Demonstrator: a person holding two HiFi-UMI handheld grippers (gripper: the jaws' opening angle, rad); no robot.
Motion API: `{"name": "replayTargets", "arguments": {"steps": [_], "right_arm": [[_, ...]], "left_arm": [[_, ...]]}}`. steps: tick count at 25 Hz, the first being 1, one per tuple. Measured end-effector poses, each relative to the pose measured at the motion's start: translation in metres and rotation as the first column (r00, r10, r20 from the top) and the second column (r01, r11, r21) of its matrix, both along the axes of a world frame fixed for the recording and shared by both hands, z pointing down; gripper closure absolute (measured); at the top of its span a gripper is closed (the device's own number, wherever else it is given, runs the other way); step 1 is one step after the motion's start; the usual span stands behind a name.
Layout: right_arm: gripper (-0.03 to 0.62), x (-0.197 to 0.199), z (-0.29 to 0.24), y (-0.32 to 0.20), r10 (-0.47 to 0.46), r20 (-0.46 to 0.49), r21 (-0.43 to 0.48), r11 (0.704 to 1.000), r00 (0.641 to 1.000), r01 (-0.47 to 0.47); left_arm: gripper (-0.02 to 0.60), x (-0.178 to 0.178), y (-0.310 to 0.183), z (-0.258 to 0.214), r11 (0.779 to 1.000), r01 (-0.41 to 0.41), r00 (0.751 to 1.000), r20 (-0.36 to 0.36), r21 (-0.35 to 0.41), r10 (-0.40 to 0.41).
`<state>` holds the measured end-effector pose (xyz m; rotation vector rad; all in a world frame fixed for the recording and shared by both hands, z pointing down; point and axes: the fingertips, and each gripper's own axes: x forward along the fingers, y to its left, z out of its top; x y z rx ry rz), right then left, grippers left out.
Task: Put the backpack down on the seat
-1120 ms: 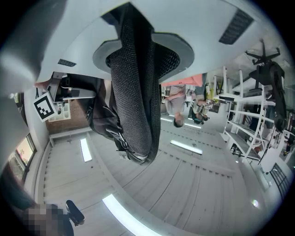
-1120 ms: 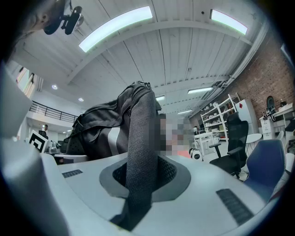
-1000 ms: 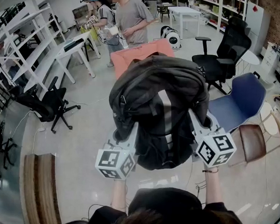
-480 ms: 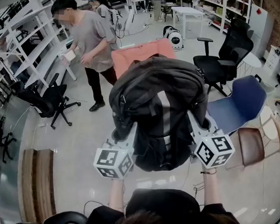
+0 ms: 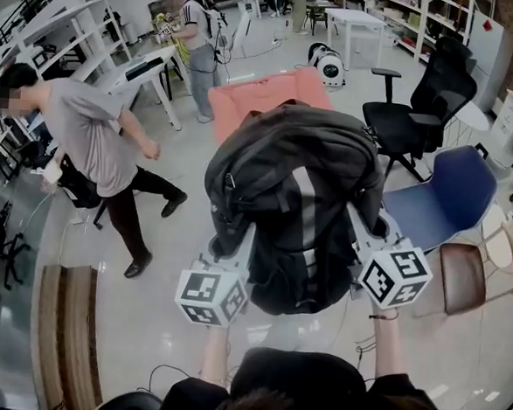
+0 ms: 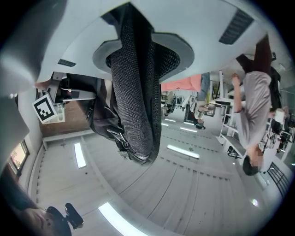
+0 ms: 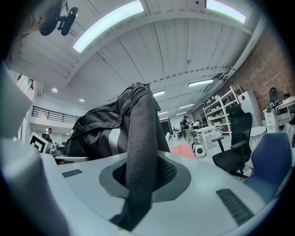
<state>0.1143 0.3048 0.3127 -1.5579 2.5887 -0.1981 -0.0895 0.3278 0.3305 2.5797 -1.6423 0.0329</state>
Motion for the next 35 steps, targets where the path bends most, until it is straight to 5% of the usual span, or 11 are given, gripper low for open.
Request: {"name": "replayTargets", "arguments": {"steps": [16, 35], "right_arm": [[0.539, -0.032, 0.016, -0.168, 0.037, -0.014, -0.037, 0.999, 0.999, -0.037], [0.539, -0.032, 0.044, -0.319, 0.038, 0.002, -0.107, 0.994, 0.999, -0.037]], "left_arm": [[0.454, -0.031, -0.174, 0.020, 0.998, -0.041, 0.999, -0.024, -0.040, 0.040], [0.454, -0.031, -0.323, 0.045, 0.993, -0.033, 0.999, -0.012, -0.110, 0.032]]}}
